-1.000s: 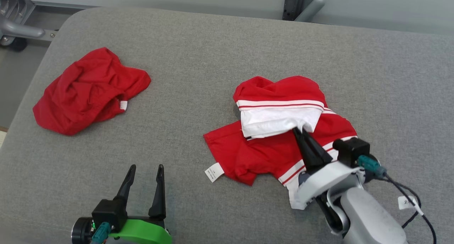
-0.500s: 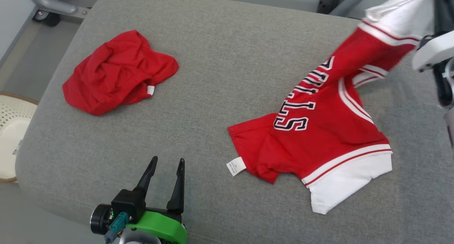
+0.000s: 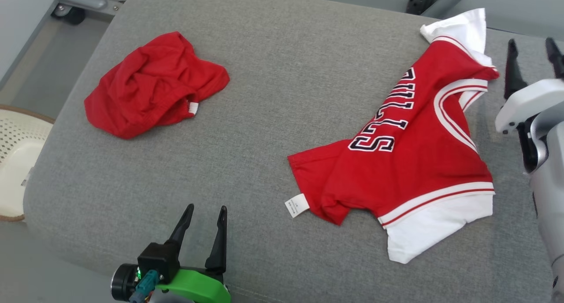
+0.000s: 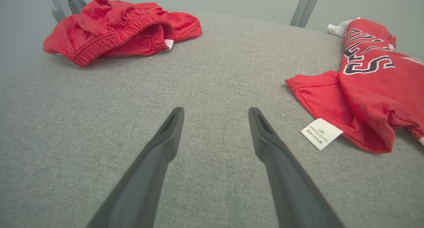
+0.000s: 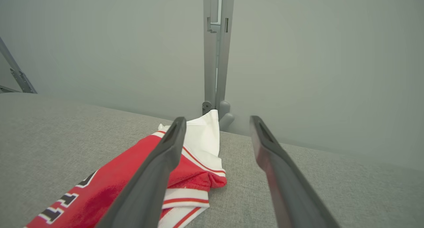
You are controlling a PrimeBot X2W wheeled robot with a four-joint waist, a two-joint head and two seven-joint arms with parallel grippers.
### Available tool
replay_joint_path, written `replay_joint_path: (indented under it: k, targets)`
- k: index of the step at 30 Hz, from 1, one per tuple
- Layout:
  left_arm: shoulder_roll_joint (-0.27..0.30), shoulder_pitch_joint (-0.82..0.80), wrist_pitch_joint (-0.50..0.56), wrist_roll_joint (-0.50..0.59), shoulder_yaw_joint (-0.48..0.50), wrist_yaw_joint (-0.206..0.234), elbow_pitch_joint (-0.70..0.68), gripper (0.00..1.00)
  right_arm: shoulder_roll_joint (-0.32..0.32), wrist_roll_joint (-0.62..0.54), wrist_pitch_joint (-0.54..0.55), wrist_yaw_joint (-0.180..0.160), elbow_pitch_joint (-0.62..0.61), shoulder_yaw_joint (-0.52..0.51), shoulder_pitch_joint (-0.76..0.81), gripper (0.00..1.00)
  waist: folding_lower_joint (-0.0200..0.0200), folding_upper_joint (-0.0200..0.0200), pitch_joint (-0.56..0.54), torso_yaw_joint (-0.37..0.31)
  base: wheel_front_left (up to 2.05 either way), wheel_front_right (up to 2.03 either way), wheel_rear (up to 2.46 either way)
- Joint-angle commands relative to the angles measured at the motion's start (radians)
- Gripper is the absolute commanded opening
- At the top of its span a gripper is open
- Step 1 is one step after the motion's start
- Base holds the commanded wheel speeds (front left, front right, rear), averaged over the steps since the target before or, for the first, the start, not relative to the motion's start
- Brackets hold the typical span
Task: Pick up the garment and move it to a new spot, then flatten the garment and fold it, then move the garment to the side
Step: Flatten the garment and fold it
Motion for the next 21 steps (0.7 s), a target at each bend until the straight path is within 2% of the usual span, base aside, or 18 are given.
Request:
replay_joint_path:
  k: [1,8,12,16,21]
  targets:
    - [0.002,-0.009,0.0,0.007,0.01,0.0,0.001,1.0,0.014,0.038,-0.004,-0.002,-0.041,0.013,0.067,1.0,0.0,0.0061,-0.051,-0.082,0.0,0.0,0.0]
    - [0.003,0.012,0.0,0.006,0.033,-0.007,0.007,1.0,0.064,0.188,-0.004,-0.002,-0.206,0.11,0.339,1.0,0.0,0.0061,-0.112,-0.191,0.0,0.0,0.0]
    - [0.003,0.027,0.0,0.004,0.034,-0.009,0.015,1.0,0.083,0.268,-0.004,-0.002,-0.26,0.188,0.465,1.0,0.0,0.0061,-0.136,-0.236,0.0,0.0,0.0]
    - [0.003,0.034,0.0,0.006,0.031,-0.011,0.022,1.0,0.097,0.336,-0.004,-0.002,-0.289,0.273,0.535,1.0,0.0,0.0061,-0.14,-0.255,0.0,0.0,0.0]
    - [0.003,0.031,0.0,0.007,0.025,-0.015,0.025,1.0,0.087,0.386,-0.004,-0.002,-0.29,0.349,0.543,1.0,0.0,0.0061,-0.13,-0.246,0.0,0.0,0.0]
